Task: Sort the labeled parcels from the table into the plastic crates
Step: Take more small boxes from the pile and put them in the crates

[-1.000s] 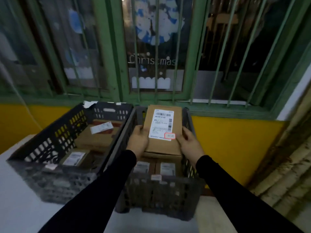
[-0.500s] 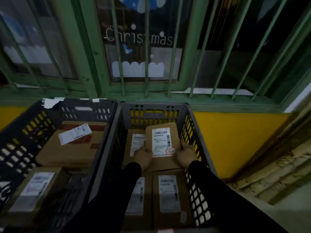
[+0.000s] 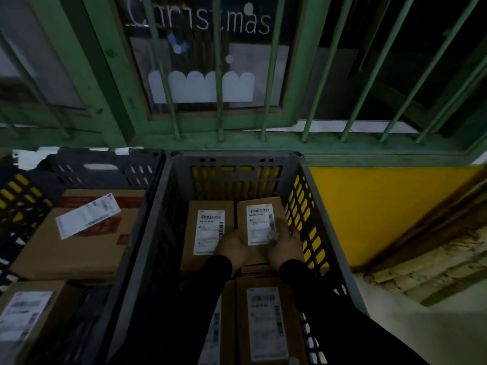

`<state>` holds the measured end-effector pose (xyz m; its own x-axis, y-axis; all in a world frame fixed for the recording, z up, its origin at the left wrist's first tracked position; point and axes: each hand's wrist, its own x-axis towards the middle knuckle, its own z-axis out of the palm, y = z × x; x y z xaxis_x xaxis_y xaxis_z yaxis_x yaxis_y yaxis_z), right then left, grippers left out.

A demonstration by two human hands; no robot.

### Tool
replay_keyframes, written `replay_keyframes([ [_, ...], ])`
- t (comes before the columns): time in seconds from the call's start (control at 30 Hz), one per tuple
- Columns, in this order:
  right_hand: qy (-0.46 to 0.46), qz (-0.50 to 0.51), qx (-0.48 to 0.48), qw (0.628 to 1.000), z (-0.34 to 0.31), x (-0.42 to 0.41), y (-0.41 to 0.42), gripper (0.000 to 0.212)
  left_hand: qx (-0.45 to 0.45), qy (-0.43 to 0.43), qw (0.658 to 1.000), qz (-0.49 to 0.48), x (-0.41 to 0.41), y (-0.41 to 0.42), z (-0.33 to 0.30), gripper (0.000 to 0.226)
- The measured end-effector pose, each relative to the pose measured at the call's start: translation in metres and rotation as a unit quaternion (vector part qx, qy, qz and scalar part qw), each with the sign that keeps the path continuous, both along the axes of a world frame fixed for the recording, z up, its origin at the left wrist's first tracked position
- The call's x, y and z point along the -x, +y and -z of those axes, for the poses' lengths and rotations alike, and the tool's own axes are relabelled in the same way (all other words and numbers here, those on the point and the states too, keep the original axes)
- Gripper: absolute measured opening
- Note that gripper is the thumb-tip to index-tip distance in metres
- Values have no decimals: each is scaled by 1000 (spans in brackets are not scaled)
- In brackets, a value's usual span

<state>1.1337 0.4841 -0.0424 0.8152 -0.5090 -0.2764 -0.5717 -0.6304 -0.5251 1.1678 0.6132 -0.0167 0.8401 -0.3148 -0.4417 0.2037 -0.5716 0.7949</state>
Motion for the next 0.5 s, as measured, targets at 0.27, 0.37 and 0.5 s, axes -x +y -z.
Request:
replay_keyframes([
  [0.27,118,-121,51,984,16,8,-1,66,-171,-143,962,155,-2,4,14,27],
  [0.37,129,-125,47,983,21,6,0,70,-253,-177,914,264,0,11,27,57],
  [0.5,141,-140,55,979,24,6,-1,72,-293,-206,884,300,6,19,36,71],
])
